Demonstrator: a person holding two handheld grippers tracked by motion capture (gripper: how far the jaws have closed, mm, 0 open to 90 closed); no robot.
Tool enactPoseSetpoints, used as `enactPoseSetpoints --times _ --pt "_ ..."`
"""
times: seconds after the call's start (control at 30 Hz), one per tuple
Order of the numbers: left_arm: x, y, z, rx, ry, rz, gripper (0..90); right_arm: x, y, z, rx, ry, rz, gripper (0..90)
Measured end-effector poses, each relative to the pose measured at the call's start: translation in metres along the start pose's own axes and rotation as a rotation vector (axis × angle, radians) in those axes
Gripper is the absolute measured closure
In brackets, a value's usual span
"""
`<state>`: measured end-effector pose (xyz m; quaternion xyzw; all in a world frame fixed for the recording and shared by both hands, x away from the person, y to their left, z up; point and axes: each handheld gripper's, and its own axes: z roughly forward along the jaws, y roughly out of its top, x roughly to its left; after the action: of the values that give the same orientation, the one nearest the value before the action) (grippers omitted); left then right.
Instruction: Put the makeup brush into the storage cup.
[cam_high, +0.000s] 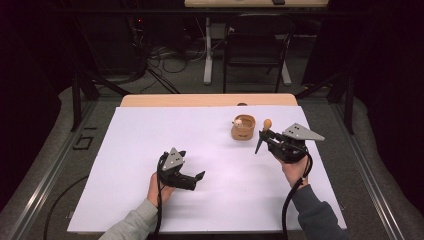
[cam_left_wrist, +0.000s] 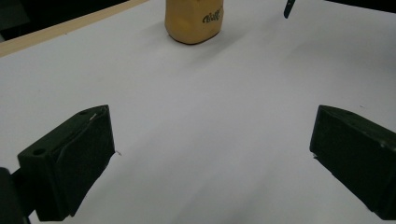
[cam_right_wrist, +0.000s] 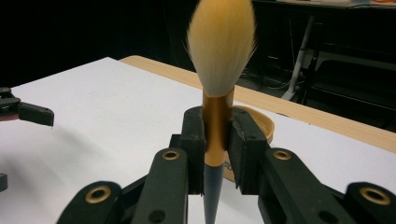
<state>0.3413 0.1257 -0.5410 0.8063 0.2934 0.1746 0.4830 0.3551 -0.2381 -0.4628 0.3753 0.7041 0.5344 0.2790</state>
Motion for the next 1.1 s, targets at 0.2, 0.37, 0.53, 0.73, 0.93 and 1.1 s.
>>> enactPoseSetpoints --times 0.2,0.37,0.53,0.73,0.93,1.1 --pt "0.0 0.0 -0.001 -0.006 0.01 0.003 0.0 -0.001 0.002 0.002 0.005 -0.008 -0.006 77.5" --pt "0.0 0.0 -0.002 -0.008 0.005 -0.002 0.0 0.0 0.004 0.004 0.004 -0.013 -0.007 77.5" --pt "0.0 0.0 -0.002 -0.011 -0.009 0.005 0.0 0.0 0.007 0.007 0.006 -0.019 -0.024 77.6" --pt "-0.001 0.001 -0.002 -0.008 -0.007 0.009 0.0 -0.001 0.012 0.011 0.007 -0.022 -0.027 77.5" --pt "-0.001 0.0 -0.002 -0.01 -0.006 0.006 0.0 -0.001 0.021 0.016 0.013 -0.025 -0.034 77.5" --pt "-0.001 0.0 -0.001 -0.004 -0.017 0.013 0.0 -0.004 0.028 0.021 0.02 -0.031 -0.037 77.5"
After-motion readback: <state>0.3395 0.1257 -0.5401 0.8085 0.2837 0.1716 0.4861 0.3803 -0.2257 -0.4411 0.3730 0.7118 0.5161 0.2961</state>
